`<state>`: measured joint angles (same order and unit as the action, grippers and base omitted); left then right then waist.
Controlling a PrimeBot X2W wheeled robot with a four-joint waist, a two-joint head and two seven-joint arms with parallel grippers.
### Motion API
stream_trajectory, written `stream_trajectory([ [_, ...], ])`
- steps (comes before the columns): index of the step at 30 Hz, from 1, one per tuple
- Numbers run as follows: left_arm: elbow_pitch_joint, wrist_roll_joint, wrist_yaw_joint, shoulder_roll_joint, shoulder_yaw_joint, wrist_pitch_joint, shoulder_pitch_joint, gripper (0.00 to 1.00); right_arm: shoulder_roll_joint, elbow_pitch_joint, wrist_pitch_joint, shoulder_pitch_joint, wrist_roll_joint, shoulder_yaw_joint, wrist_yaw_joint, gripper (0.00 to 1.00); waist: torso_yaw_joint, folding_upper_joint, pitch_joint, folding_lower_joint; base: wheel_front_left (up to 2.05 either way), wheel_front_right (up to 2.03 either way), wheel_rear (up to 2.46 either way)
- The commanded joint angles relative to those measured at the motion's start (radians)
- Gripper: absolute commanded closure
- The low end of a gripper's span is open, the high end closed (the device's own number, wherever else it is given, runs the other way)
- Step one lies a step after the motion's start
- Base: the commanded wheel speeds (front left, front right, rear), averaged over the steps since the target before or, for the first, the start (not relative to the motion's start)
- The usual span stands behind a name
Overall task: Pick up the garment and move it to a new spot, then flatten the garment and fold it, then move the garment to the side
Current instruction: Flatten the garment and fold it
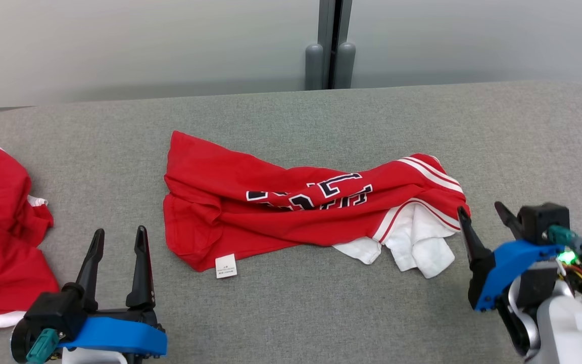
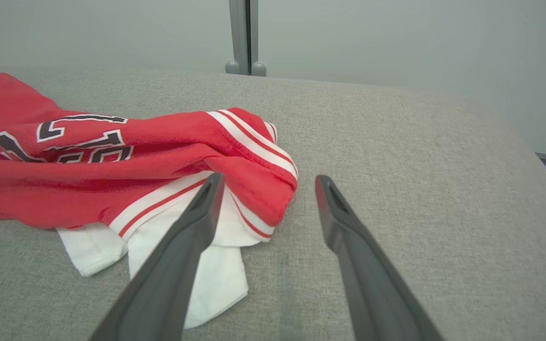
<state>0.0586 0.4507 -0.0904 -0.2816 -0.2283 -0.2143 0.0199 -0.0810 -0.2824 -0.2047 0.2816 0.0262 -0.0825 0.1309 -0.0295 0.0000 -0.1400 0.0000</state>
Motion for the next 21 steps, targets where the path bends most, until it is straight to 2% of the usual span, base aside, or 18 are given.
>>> stream_trajectory([
  [1,0.001,0.003,-0.002,-0.001,-0.004,-0.006,0.006,0.0,0.012,0.047,0.005,-0.054,0.0,-0.005,0.0,0.0,0.001,0.0,0.001,0.0,0.0,0.0,0.0],
  [5,0.009,0.006,-0.002,0.006,-0.005,-0.011,0.0,0.0,0.029,0.132,0.02,-0.137,0.026,0.004,0.0,0.0,0.001,0.0,0.006,0.0,0.0,0.0,0.0],
  [9,0.016,0.012,-0.002,0.008,-0.002,-0.018,-0.008,0.0,0.03,0.135,-0.018,-0.188,0.123,0.022,0.0,0.0,-0.002,0.0,0.008,0.0,0.0,0.0,0.0],
  [14,0.019,0.012,0.0,0.005,-0.004,-0.02,-0.001,0.0,0.03,0.08,-0.091,-0.165,0.19,0.016,0.0,0.0,0.005,0.0,0.003,0.0,0.0,0.0,0.0],
  [21,0.019,0.011,0.006,0.006,-0.016,-0.021,0.019,0.0,0.03,-0.059,-0.135,-0.017,0.173,-0.051,0.0,0.0,0.033,0.0,-0.009,0.0,0.0,0.0,0.0],
])
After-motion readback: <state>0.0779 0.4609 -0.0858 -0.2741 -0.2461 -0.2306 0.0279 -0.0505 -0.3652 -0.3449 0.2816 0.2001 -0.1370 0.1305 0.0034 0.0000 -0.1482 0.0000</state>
